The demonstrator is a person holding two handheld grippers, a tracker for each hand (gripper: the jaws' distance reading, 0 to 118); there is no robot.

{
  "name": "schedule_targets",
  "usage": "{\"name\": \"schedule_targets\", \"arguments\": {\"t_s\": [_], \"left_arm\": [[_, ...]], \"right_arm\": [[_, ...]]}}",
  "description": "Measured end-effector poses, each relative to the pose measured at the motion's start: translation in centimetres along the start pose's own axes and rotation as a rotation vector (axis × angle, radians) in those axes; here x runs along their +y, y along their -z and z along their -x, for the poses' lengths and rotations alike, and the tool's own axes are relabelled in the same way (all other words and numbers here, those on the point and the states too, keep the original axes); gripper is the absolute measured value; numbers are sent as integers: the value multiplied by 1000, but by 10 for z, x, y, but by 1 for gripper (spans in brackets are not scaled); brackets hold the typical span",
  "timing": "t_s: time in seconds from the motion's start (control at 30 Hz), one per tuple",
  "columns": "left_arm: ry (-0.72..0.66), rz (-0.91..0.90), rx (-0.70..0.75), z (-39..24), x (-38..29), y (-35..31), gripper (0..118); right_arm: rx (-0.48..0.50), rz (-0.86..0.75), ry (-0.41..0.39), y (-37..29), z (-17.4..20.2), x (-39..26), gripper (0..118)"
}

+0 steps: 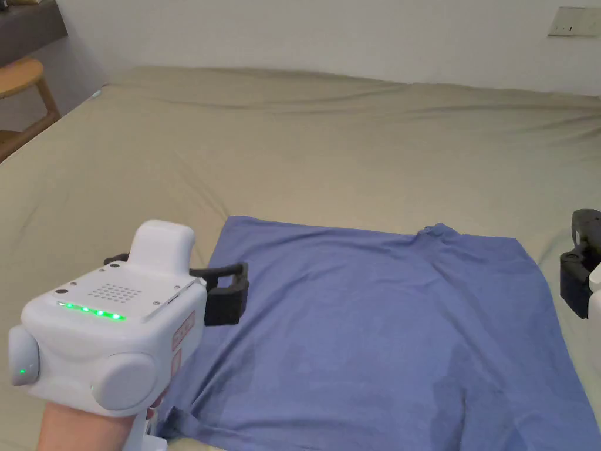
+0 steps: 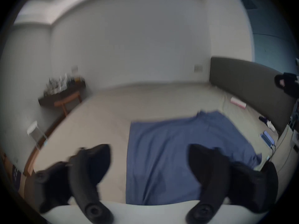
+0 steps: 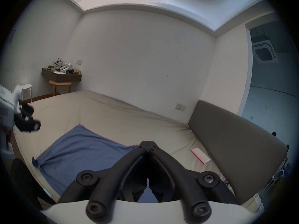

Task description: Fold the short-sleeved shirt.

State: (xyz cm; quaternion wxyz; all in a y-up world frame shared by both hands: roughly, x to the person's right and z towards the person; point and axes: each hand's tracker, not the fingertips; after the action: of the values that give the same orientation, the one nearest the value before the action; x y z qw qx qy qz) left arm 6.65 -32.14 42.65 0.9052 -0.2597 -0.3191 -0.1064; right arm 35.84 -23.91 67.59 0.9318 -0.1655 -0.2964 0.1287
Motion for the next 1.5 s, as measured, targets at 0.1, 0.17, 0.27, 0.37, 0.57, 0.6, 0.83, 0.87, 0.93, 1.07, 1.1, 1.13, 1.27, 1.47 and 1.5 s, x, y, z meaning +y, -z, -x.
{"name": "schedule_targets", "arguments": {"t_s": [0.1, 0.17, 0.27, 0.37, 0.57, 0.6, 0.83, 0.87, 0.93, 1.07, 1.1, 1.13, 1.27, 1.47, 1.5], "left_arm": [[-63, 235, 58, 32, -56, 30, 113], [-103, 364, 132, 47, -93, 47, 113], [-183, 499, 152, 59, -133, 63, 112], [-229, 521, 116, 62, -151, 71, 105], [-199, 546, 26, 47, -150, 83, 34], [-194, 541, 9, 42, -148, 81, 12], [-159, 427, 45, 31, -126, 65, 10], [-147, 407, 49, 31, -121, 58, 10], [-131, 378, 57, 27, -114, 48, 10], [-125, 360, 75, 22, -114, 34, 10], [-125, 362, 81, 21, -115, 33, 10], [-127, 365, 86, 21, -118, 33, 10], [-123, 407, 102, 16, -126, 38, 10], [-104, 428, 117, 10, -121, 39, 10], [-105, 431, 118, 9, -121, 39, 10]], "right_arm": [[-18, 48, -2, 2, -6, -15, 3], [-25, 86, 6, 5, -10, -22, 3], [-30, 123, 28, 8, -17, -27, 3], [-47, 137, 24, 9, -19, -29, 3], [-72, 180, -52, 23, -19, -40, 3], [-71, 185, -45, 23, -20, -42, 3], [-62, 297, 4, 37, -38, -73, 5], [-72, 345, 7, 39, -42, -83, 10], [-75, 444, 34, 43, -49, -107, 66], [13, 684, 187, 46, -64, -176, 97], [16, 737, 209, 47, -66, -192, 97], [15, 810, 210, 49, -66, -210, 97], [26, 924, 216, 56, -61, -255, 97], [78, 945, 311, 74, -58, -272, 93], [86, 946, 316, 76, -57, -273, 81]]}}
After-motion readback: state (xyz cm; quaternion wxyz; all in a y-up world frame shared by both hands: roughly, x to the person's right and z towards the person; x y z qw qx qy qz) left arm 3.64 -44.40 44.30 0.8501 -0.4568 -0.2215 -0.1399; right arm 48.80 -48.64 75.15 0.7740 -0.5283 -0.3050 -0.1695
